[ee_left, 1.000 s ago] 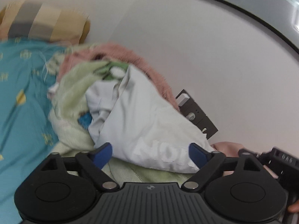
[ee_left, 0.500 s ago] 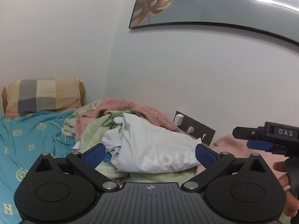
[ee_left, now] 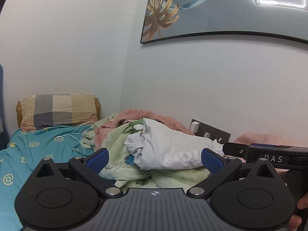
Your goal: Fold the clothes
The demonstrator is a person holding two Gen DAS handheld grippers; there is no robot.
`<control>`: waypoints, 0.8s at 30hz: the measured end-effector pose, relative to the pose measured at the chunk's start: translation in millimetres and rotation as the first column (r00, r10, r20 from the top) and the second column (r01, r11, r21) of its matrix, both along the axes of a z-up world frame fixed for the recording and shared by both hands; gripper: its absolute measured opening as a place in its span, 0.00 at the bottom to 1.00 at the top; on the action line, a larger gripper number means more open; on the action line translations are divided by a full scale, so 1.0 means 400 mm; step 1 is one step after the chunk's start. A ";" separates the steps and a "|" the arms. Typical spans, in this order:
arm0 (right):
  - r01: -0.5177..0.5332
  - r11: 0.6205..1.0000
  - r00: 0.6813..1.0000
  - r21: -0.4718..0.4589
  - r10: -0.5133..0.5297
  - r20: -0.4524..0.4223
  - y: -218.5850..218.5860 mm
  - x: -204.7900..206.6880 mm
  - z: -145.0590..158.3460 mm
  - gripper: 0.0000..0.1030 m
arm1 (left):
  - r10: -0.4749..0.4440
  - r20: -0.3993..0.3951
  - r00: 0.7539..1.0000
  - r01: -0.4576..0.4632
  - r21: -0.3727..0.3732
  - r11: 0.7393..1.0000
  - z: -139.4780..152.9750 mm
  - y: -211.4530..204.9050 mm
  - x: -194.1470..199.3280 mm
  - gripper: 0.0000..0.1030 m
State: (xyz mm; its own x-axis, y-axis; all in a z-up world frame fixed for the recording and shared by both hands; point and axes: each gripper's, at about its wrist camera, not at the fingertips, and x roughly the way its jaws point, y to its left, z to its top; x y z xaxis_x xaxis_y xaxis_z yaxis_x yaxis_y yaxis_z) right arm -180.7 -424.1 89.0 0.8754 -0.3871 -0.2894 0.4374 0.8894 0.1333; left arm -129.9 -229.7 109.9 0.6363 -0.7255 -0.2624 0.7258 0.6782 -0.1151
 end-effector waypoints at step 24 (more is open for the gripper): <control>0.114 0.982 0.993 -0.149 -0.114 0.007 0.098 0.001 -0.124 0.82 | 0.063 0.054 0.997 -0.063 0.007 0.998 -0.090 0.052 0.018 1.00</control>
